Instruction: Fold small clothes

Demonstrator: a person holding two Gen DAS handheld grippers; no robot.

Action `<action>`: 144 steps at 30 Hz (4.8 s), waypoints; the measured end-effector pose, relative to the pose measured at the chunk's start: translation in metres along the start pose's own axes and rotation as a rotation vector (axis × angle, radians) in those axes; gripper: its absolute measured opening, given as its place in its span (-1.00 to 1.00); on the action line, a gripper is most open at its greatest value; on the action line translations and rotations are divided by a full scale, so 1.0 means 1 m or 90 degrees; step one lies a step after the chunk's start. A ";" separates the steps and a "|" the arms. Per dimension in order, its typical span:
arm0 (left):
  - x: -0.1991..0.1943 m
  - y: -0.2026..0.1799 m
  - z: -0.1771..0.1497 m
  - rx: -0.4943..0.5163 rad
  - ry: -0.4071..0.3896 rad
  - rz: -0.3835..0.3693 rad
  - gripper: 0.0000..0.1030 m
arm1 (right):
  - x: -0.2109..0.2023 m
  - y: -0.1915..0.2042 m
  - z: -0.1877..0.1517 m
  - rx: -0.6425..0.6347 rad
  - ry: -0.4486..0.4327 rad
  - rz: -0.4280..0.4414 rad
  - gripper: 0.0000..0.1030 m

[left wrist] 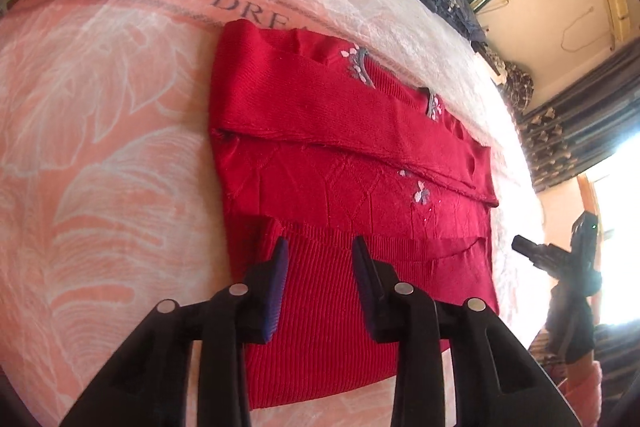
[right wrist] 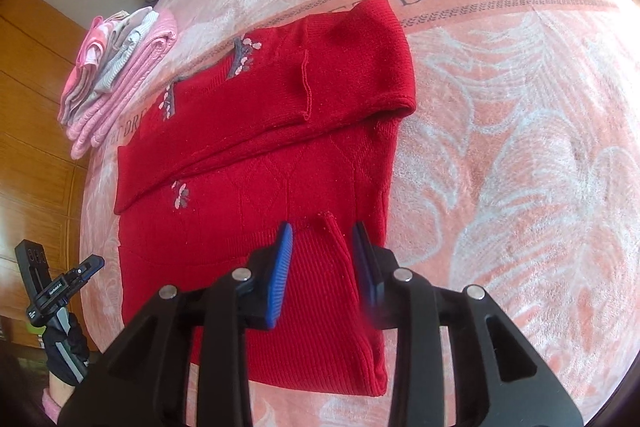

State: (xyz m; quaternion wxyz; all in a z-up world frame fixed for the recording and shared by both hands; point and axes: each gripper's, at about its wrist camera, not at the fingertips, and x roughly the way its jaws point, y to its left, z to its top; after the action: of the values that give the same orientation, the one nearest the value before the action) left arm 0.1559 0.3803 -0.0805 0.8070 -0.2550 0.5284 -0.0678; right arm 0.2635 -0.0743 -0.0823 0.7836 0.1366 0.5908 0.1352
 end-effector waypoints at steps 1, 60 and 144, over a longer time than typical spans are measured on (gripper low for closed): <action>0.004 -0.003 -0.001 0.014 0.008 0.013 -0.35 | 0.003 0.004 -0.001 -0.010 0.002 -0.004 -0.37; 0.015 0.013 0.007 0.018 -0.052 0.064 -0.94 | 0.030 0.014 0.011 -0.141 0.035 0.071 -0.93; 0.035 -0.012 0.182 0.018 -0.249 -0.065 -0.92 | 0.021 0.011 0.177 -0.088 -0.138 0.068 -0.94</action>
State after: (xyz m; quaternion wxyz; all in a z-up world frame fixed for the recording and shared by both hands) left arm 0.3344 0.4179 -0.0469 0.8932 -0.2784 0.3471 -0.0649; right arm 0.4391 -0.0660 -0.0502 0.8422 0.1273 0.4836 0.2017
